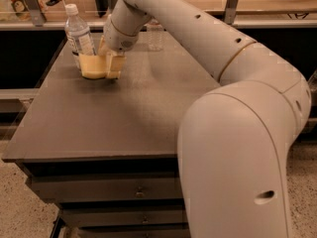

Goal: Move sponge near blue plastic bottle

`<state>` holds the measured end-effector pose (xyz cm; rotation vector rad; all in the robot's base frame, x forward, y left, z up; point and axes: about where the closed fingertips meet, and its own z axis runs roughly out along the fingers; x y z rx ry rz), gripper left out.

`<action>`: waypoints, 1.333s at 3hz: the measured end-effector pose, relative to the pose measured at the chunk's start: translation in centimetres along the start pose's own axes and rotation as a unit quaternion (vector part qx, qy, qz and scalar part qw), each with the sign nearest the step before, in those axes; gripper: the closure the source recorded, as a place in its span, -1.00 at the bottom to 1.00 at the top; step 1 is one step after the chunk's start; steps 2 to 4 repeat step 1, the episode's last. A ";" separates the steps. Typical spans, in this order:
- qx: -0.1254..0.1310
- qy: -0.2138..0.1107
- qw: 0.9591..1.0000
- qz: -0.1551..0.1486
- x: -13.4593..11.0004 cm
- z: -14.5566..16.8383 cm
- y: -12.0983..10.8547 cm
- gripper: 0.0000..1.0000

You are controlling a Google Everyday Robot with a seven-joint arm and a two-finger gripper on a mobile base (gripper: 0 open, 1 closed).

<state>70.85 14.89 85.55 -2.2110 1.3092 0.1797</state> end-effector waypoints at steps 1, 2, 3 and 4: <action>-0.025 0.009 1.000 -0.008 0.7 0.7 0.0 0.19; -0.025 0.009 1.000 -0.008 0.7 0.7 0.0 0.19; -0.025 0.009 1.000 -0.008 0.7 0.7 0.0 0.19; -0.025 0.009 1.000 -0.008 0.7 0.7 0.0 0.19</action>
Offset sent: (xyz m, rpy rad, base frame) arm 0.0000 0.0000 0.0000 0.0000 0.0000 0.0000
